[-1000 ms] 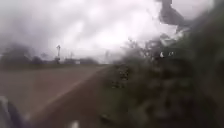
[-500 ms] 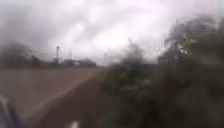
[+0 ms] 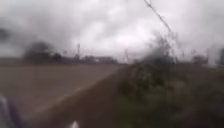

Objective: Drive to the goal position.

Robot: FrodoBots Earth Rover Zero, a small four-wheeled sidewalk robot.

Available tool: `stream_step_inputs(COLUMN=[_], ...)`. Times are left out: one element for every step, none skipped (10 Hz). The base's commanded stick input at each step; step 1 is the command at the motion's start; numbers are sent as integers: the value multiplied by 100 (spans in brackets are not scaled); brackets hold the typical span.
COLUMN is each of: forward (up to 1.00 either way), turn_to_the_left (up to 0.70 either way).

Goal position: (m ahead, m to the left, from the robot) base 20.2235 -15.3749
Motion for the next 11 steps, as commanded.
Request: stream_step_inputs(forward=[70,70,70,70,70,70,70,70,70,70,70], turn_to_the_left=[0,0,0,0,0,0,0,-1,-25,-35,-35])
